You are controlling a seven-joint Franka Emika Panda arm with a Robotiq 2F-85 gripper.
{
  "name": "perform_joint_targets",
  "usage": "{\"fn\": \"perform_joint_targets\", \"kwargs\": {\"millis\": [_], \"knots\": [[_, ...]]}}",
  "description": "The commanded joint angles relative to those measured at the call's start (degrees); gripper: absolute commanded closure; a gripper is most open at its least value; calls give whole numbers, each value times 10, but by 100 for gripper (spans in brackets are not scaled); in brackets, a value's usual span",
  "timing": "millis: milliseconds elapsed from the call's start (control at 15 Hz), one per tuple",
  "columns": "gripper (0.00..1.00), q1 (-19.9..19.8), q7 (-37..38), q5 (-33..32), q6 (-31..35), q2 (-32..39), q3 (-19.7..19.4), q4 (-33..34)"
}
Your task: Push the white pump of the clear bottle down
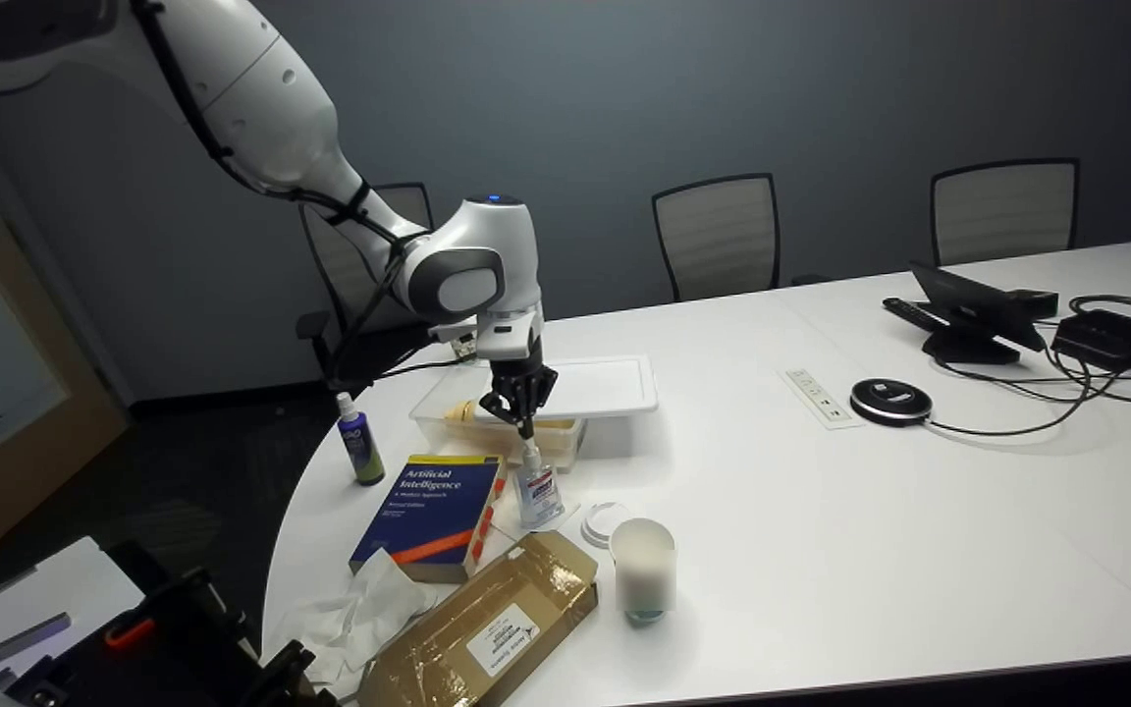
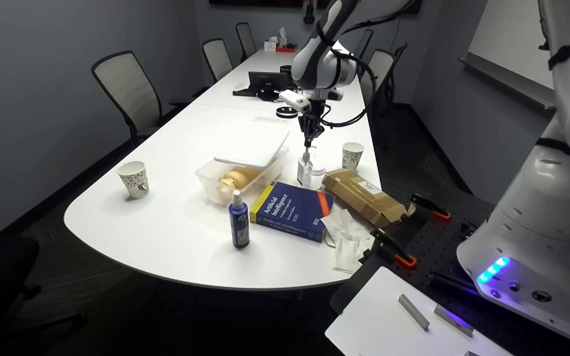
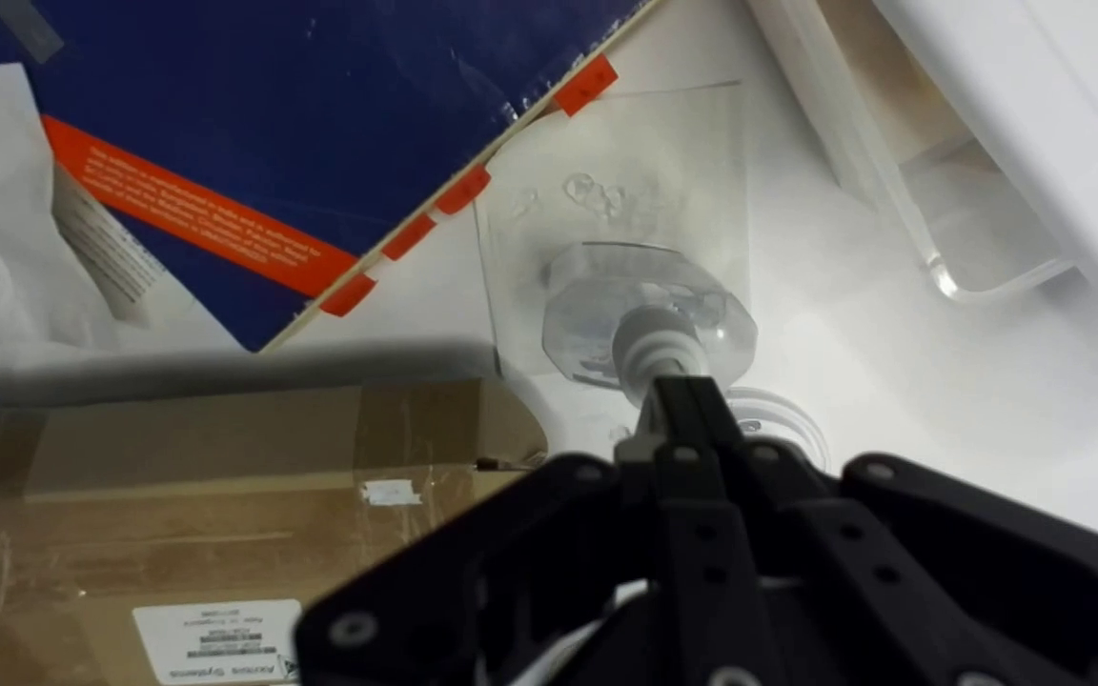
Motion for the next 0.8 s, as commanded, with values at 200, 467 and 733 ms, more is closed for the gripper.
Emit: {"fn": "perform_joint_targets", "kwargs": {"millis": [200,467,733], "knots": [[100,-9,-2,27,8,42,17,2],[100,-11,-3,28,7,43,16,3],[100,-9,-1,24,3,39,14,9]]}}
